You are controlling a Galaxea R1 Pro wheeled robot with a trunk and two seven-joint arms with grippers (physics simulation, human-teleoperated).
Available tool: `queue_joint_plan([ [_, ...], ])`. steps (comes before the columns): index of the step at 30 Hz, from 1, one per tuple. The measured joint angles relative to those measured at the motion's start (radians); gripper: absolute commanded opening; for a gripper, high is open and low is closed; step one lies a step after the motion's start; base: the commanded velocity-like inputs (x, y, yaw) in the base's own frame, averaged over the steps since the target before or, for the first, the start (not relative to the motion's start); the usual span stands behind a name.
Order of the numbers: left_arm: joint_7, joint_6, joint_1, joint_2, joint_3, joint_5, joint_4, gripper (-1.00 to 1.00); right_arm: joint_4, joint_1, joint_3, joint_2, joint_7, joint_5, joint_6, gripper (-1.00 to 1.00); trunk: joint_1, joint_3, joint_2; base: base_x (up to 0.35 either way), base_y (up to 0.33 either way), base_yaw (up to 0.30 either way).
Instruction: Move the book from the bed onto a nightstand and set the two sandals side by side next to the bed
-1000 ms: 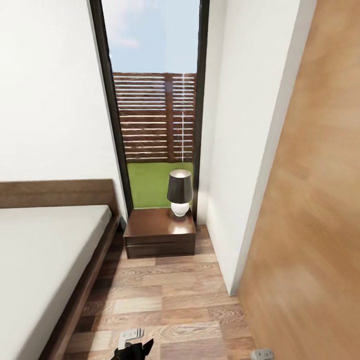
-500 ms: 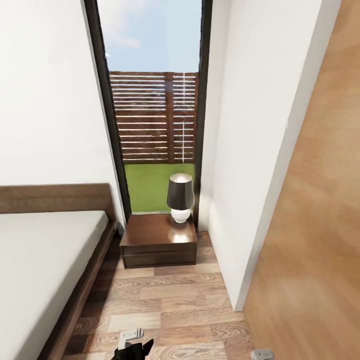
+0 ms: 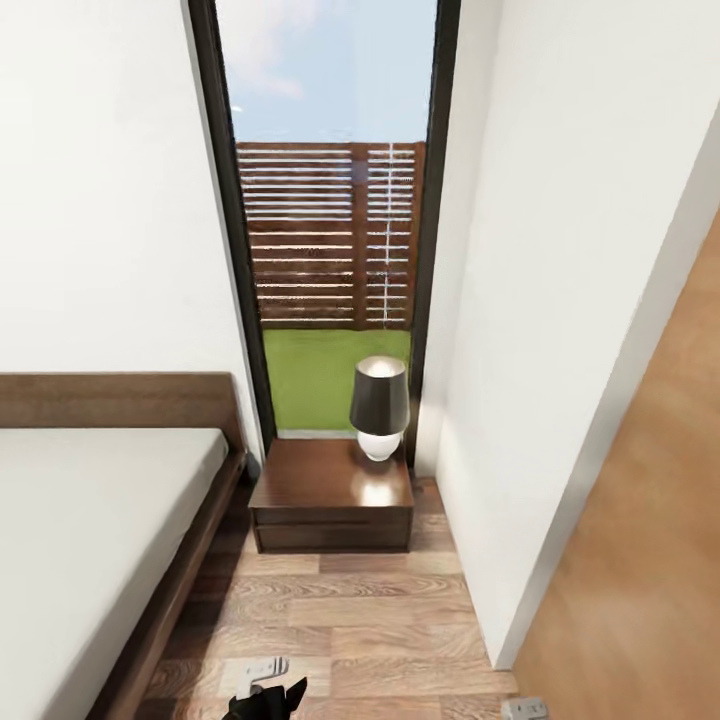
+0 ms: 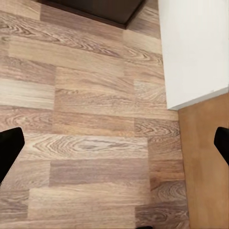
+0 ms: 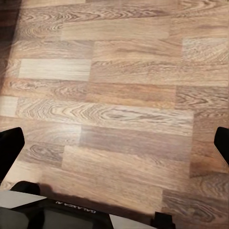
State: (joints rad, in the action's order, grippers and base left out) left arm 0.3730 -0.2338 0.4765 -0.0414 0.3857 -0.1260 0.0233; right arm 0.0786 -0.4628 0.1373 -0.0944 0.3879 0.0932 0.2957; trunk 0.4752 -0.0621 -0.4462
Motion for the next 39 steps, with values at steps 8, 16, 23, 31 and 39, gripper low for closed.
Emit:
queue_joint_plan([
  [8,0.0,0.0,0.0,0.0,0.0,0.0,0.0,1.0,0.0,0.0,0.0,0.0,-0.001,0.0,0.0,1.0,0.0,0.0,0.0,0.318,0.0,0.002],
  [16,0.0,0.0,0.0,0.0,0.0,0.0,0.0,1.0,0.0,0.0,0.0,0.0,-0.001,0.0,0.0,1.0,0.0,0.0,0.0,0.318,0.0,0.021],
  [23,0.0,0.0,0.0,0.0,0.0,0.0,0.0,1.0,0.0,0.0,0.0,0.0,-0.001,0.0,0.0,1.0,0.0,0.0,0.0,0.268,0.0,0.195],
  [31,0.0,0.0,0.0,0.0,0.0,0.0,0.0,1.0,0.0,0.0,0.0,0.0,-0.001,0.0,0.0,1.0,0.001,0.0,0.0,0.026,0.0,0.286],
  [39,0.0,0.0,0.0,0.0,0.0,0.0,0.0,1.0,0.0,0.0,0.0,0.0,-0.001,0.0,0.0,1.0,0.001,0.0,0.0,0.001,0.0,0.291],
])
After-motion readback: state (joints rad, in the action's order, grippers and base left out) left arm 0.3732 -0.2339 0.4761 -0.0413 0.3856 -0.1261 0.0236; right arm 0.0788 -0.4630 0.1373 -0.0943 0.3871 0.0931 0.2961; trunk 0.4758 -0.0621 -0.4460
